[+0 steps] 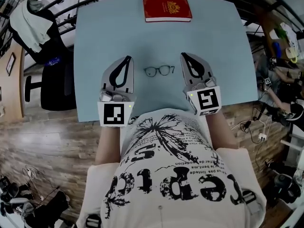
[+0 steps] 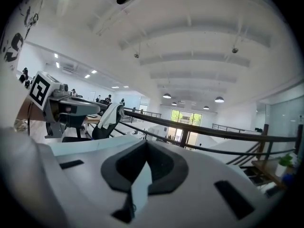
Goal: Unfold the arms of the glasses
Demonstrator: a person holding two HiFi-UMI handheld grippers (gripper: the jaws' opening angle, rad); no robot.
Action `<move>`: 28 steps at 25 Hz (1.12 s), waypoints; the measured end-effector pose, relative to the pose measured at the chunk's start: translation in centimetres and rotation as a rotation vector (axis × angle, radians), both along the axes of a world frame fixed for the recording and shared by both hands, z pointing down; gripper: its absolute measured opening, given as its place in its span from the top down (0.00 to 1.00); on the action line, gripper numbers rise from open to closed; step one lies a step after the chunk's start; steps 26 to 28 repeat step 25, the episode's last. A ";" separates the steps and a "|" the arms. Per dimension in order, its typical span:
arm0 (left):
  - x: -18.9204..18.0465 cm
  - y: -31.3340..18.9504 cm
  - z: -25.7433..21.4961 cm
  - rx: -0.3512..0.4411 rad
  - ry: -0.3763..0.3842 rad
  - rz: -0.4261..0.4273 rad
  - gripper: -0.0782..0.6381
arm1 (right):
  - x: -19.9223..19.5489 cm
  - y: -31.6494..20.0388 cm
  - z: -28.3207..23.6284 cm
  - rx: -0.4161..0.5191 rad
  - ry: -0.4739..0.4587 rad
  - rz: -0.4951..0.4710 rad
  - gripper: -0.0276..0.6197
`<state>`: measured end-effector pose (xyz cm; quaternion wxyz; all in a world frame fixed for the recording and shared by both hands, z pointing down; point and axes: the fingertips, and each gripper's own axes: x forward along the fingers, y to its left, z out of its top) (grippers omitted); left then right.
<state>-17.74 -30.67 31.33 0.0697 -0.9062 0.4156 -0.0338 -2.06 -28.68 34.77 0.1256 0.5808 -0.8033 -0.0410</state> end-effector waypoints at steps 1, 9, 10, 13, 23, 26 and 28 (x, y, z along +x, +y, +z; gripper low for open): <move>0.1 -0.1 0.0 -0.001 0.003 -0.006 0.86 | 0.1 -0.1 0.0 -0.001 -0.001 -0.004 0.95; 0.0 -0.6 0.4 -0.024 0.002 -0.032 0.86 | 0.2 -0.4 0.1 -0.001 -0.007 -0.007 0.95; 0.0 -0.6 0.4 -0.027 0.004 -0.038 0.86 | 0.3 -0.5 0.2 -0.002 -0.008 -0.006 0.95; -0.1 -0.8 0.9 -0.039 -0.014 -0.043 0.86 | 0.4 -0.6 0.2 -0.002 -0.020 -0.008 0.95; -0.1 -1.1 1.6 -0.045 -0.028 -0.065 0.86 | 0.3 -0.5 0.6 -0.002 -0.022 -0.022 0.95; 0.0 -1.1 1.7 -0.049 -0.033 -0.068 0.86 | 0.4 -0.4 0.7 -0.003 -0.022 -0.022 0.95; 0.0 -1.1 1.7 -0.049 -0.033 -0.068 0.86 | 0.4 -0.4 0.7 -0.003 -0.022 -0.022 0.95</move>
